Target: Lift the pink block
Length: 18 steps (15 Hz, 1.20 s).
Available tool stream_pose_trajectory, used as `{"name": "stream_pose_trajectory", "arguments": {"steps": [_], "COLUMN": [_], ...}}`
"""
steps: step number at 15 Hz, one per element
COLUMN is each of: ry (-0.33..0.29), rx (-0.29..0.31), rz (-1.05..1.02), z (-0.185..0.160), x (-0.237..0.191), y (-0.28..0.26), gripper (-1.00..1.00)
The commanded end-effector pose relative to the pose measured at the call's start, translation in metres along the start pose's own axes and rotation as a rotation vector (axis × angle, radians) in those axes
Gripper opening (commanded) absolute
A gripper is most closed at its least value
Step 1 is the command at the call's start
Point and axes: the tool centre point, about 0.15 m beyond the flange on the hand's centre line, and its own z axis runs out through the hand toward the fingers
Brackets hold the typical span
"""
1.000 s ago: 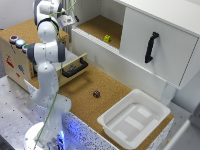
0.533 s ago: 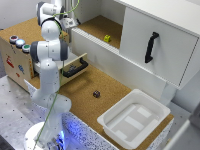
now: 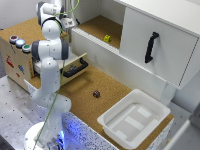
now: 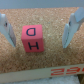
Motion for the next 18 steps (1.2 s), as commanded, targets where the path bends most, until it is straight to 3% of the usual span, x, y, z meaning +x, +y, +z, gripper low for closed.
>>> {"name": "stream_pose_trajectory", "arguments": {"steps": [1,11,18], "ry": [-0.12,-0.066,-0.035], "rx": [0.02,-0.002,-0.081], "rz": [-0.073,-0.089,-0.05], "z": [-0.005,-0.009,-0.035], "x": [0.006,0.014,-0.058], "y": [-0.007,-0.006,-0.016], "gripper": [-1.0,-1.0,-1.0]}}
